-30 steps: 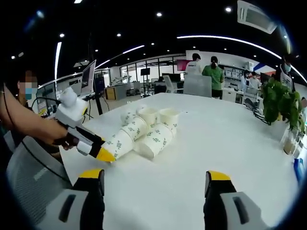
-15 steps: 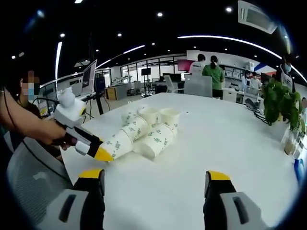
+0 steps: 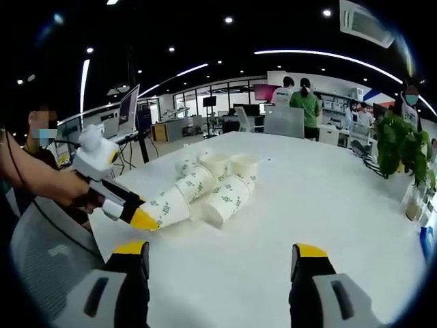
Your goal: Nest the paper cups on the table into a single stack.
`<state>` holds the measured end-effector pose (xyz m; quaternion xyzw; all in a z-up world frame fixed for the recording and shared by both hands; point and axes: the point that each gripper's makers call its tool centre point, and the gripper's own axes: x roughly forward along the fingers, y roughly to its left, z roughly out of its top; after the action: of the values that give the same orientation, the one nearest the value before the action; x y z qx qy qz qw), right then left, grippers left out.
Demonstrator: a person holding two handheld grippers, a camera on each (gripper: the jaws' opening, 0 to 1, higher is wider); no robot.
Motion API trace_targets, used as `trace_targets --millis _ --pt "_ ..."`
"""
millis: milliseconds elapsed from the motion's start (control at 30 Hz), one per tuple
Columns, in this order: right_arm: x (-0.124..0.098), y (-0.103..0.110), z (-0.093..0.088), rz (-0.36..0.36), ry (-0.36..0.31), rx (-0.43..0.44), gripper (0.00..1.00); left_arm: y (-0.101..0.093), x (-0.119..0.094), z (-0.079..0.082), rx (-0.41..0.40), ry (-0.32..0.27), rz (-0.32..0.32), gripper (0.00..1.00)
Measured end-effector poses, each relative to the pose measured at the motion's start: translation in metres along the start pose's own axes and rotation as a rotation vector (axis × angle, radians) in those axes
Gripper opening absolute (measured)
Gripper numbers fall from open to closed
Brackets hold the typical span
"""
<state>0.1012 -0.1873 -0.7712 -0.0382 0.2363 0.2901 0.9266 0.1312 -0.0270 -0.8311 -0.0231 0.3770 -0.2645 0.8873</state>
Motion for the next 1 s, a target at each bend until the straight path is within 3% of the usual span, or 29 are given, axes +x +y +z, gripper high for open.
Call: trace_targets --millis 267,600,833,933,1000 --pt "0.000 -0.001 0.001 -0.001 -0.003 0.009 0.85 -0.007 -0.006 0.006 0.000 -0.014 -0.028 0.36" --pt "-0.001 0.002 0.004 0.009 -0.013 0.016 0.85 -0.027 -0.020 0.029 0.053 -0.067 -0.071 0.36" --pt "-0.006 -0.010 0.015 -0.002 -0.068 0.121 0.84 -0.035 -0.030 0.031 0.111 -0.084 -0.102 0.36" --pt "-0.009 -0.010 0.026 0.011 -0.126 0.267 0.85 -0.034 -0.032 0.031 0.119 -0.095 -0.110 0.36" --pt "-0.010 -0.009 0.027 0.017 -0.129 0.313 0.85 -0.035 -0.035 0.032 0.128 -0.100 -0.113 0.36"
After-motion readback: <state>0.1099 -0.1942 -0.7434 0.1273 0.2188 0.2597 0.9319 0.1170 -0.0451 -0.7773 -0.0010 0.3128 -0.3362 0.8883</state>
